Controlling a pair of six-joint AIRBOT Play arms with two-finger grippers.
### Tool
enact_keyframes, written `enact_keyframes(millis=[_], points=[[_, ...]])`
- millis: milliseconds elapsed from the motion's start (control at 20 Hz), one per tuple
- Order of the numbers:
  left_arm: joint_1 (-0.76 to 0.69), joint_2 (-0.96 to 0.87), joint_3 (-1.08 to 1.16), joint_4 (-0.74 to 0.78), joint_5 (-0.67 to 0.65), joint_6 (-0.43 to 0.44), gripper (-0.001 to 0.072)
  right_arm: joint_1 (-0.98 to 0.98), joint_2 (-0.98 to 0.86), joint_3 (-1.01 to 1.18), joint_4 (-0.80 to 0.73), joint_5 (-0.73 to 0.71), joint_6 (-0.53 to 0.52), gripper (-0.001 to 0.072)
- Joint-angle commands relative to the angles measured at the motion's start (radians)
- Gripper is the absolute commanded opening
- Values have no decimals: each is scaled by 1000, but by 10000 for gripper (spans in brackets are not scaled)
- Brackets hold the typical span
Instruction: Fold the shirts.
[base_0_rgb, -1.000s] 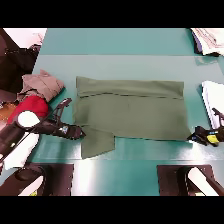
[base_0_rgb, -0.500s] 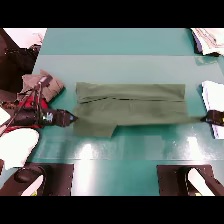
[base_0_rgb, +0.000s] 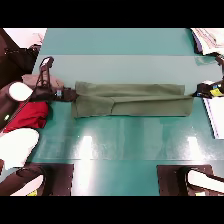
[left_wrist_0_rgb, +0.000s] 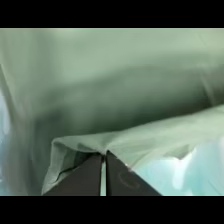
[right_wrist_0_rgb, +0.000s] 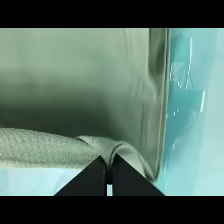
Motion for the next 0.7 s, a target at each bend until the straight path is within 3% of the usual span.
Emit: enact_keyframes(millis=[0, 150, 200, 250, 300, 400, 550, 600, 650], points=[[2, -196, 136, 4, 74, 13, 29, 16, -137, 127, 29, -25, 20, 17], [2, -313, 227, 3, 116, 7, 30, 2, -220, 183, 153, -87, 20, 23], [2, -333, 245, 3, 129, 4, 104, 0, -246, 196, 203, -126, 19, 119], [2, -344, 258, 3, 144, -7, 392, -2, -272, 212, 253, -163, 19, 372], [2, -344, 265, 3, 164, -34, 606, -8, -298, 234, 296, -185, 17, 561], [2, -339, 306, 5, 134, -43, 614, -19, -333, 286, 329, -161, 6, 586], [2, -322, 376, 4, -19, -40, 592, -71, -322, 289, 328, -17, -97, 586], [2, -318, 387, 4, -67, -39, 401, -95, -315, 270, 328, 32, -128, 586], [1, -314, 389, 1, -97, -36, 162, -124, -308, 241, 328, 68, -148, 587]])
